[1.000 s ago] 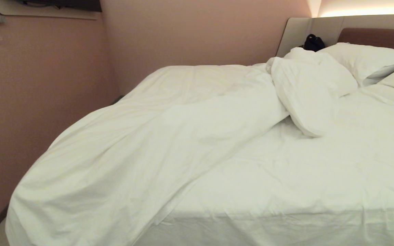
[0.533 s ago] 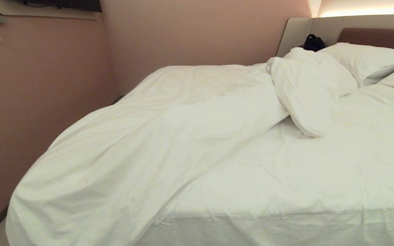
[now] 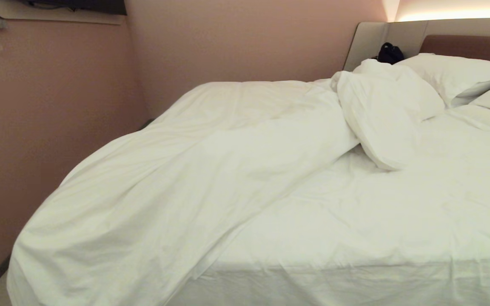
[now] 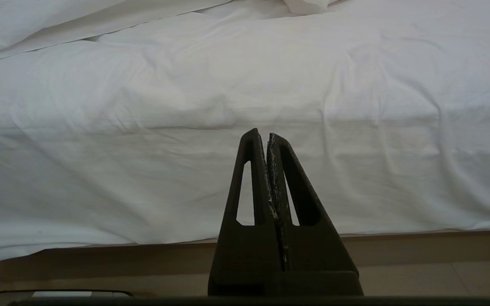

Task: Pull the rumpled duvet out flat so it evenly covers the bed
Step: Hold the folded corner of the quilt

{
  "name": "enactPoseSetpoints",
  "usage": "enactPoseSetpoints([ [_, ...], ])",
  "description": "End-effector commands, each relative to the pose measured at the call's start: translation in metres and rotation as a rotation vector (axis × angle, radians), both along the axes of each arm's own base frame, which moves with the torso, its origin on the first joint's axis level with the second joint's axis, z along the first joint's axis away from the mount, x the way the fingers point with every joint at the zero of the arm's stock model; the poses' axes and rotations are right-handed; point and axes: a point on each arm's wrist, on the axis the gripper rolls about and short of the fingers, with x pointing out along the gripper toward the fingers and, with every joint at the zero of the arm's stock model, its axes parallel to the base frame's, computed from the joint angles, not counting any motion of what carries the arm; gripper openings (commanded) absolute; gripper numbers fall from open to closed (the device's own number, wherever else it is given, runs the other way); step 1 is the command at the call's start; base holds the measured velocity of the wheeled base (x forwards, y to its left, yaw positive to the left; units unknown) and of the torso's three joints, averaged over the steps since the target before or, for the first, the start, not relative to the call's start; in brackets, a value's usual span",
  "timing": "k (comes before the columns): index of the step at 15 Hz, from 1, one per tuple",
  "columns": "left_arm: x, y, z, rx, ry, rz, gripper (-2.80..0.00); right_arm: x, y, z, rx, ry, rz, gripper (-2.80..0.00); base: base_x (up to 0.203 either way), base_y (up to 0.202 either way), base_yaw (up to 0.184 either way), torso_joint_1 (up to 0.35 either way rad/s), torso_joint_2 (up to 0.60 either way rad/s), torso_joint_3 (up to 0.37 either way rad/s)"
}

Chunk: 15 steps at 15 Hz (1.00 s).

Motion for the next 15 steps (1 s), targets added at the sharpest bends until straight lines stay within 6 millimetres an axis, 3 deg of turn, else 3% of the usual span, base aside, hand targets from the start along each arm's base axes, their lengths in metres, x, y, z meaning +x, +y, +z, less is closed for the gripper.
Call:
enactPoseSetpoints([
  [1, -0.001, -0.001, 0.0, -0.002, -0.001, -0.007, -2.8, 0.0, 0.0, 0.0, 0.0, -0.001, -0.001, -2.8, 0.0, 0.0, 0.0, 0.0, 0.0, 0.0],
  [10, 0.001, -0.009, -0.004, 0.027, -0.004, -0.109, -2.8, 0.0, 0.0, 0.0, 0.001, -0.001, -0.001, -2.8, 0.0, 0.0, 0.0, 0.0, 0.0, 0.0],
  [15, 0.013, -0.019, -0.025, 0.184, -0.02, -0.195, -2.8, 0.0, 0.0, 0.0, 0.0, -0.001, 0.001, -2.8, 0.0, 0.0, 0.0, 0.0, 0.0, 0.0],
])
